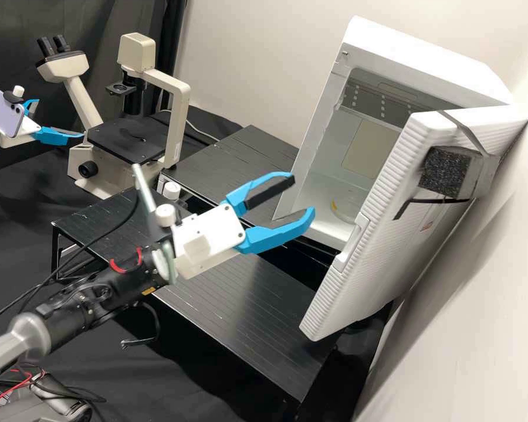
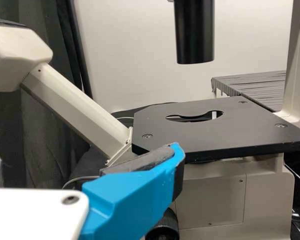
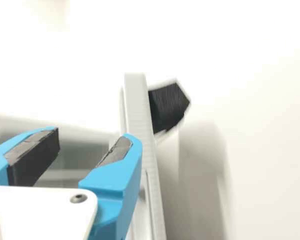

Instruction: Open the incubator door.

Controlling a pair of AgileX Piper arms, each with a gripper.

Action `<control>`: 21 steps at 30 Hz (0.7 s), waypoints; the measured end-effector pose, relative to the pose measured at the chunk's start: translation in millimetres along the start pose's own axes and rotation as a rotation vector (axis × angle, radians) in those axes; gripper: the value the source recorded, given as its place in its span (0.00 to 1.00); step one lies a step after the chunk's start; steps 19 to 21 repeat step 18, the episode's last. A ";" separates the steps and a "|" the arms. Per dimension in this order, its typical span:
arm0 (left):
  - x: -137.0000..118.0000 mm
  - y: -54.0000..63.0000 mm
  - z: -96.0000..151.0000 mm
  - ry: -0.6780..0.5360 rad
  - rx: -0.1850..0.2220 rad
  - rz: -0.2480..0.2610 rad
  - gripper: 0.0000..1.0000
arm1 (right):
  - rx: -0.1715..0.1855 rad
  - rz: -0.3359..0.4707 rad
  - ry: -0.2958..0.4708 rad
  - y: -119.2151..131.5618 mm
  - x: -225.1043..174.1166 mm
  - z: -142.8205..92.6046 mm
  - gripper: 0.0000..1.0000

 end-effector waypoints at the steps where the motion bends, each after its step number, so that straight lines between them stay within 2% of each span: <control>1: 0.0 0.0 0.0 0.000 0.000 0.000 1.00 | 0.006 0.002 0.013 0.3 -1.5 -1.1 1.00; 4: 0.0 0.0 0.0 0.000 0.000 0.000 1.00 | 0.029 -0.025 0.095 -2.0 -4.7 -6.8 1.00; 6: 0.0 0.0 0.0 0.000 0.000 0.000 1.00 | 0.069 -0.082 0.171 -7.5 -7.6 -11.2 1.00; 7: 0.0 0.0 0.0 0.000 0.000 0.000 1.00 | 0.078 -0.109 0.210 -10.4 -10.0 -13.2 1.00; 11: 0.0 0.0 0.0 0.000 0.000 0.000 1.00 | 0.160 -0.213 0.347 -25.2 -22.3 -19.8 1.00; 13: 0.0 0.0 0.0 0.000 0.000 0.000 1.00 | 0.214 -0.244 0.392 -32.3 -26.7 -19.9 1.00; 17: 0.0 0.0 0.0 0.000 0.000 0.000 1.00 | 0.324 -0.315 0.424 -45.9 -31.1 -17.7 1.00; 18: 0.0 0.0 0.0 0.000 0.000 0.000 1.00 | 0.339 -0.333 0.423 -48.6 -32.1 -16.9 1.00; 21: 0.0 0.0 0.0 0.000 0.000 0.000 1.00 | 0.339 -0.333 0.423 -48.6 -32.1 -16.9 1.00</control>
